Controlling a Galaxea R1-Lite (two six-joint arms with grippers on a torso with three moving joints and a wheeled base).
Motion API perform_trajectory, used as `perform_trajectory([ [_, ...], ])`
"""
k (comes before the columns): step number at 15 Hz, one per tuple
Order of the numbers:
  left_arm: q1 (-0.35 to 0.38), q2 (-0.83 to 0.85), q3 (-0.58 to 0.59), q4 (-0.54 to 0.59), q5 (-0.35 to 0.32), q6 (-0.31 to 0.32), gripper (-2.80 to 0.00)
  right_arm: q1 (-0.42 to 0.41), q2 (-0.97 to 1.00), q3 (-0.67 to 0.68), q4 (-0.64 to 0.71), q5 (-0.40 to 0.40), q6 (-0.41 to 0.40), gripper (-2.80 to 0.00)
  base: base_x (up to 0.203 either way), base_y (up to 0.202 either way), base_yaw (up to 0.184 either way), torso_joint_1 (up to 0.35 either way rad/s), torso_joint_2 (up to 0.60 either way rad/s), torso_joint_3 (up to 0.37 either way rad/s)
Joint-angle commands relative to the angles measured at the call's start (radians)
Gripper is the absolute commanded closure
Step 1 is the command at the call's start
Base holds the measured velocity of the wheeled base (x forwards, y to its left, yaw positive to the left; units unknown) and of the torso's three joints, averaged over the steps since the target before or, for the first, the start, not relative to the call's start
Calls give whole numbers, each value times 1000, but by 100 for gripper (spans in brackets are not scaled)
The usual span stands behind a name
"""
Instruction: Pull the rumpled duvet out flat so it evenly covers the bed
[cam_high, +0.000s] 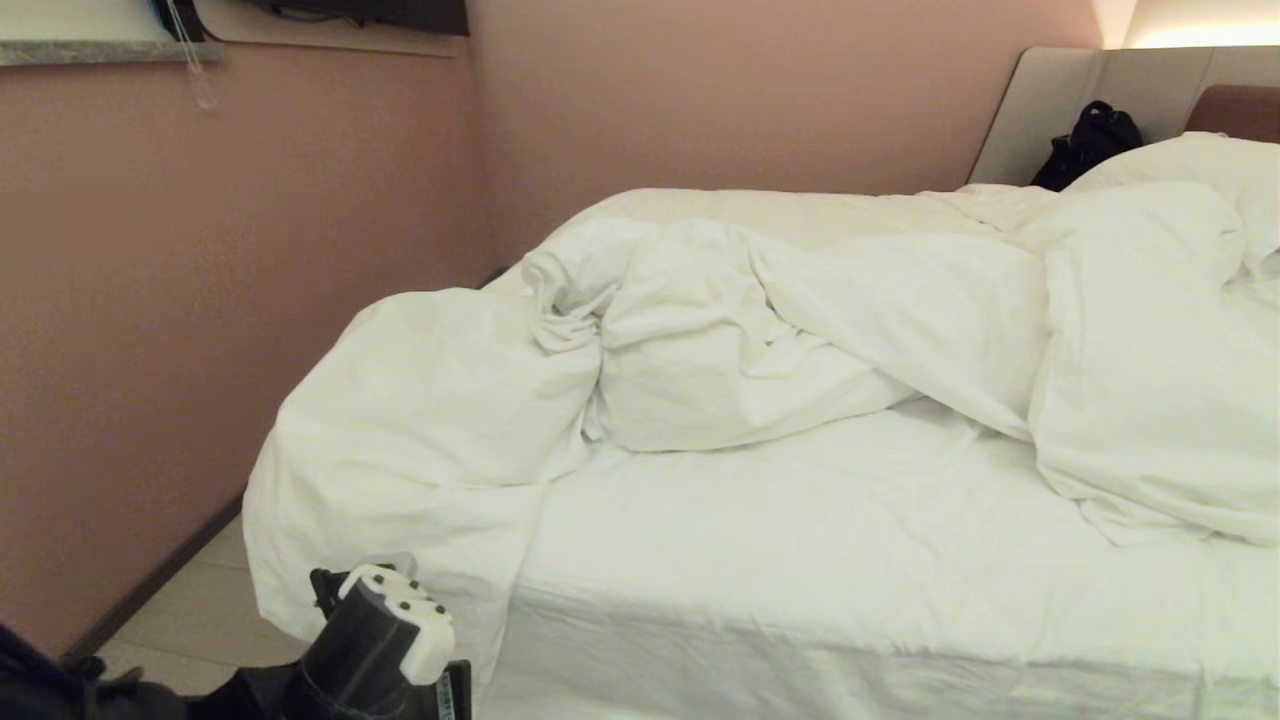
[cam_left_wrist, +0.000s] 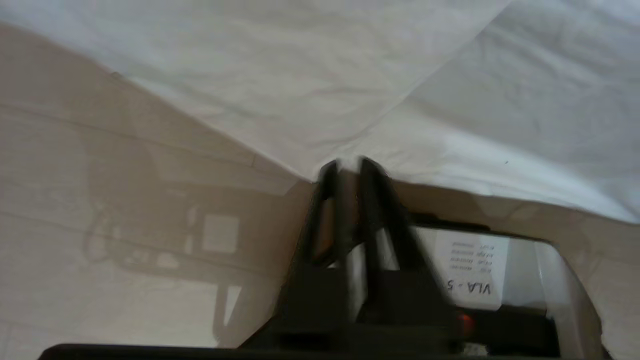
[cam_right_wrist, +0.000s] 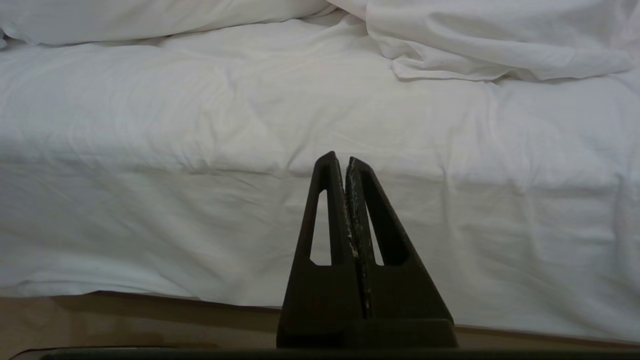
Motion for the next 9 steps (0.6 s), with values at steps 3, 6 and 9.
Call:
perform_trajectory([
  [3,0,50,35,-112,6,-1,-280,0,1,0,0,0,0,0,0,0,0,0,0,0],
  [6,0,51,36,-110,23,-4,-280,0,1,0,0,0,0,0,0,0,0,0,0,0],
  [9,0,119,30,-116,85,-25,-280,0,1,0,0,0,0,0,0,0,0,0,0,0],
])
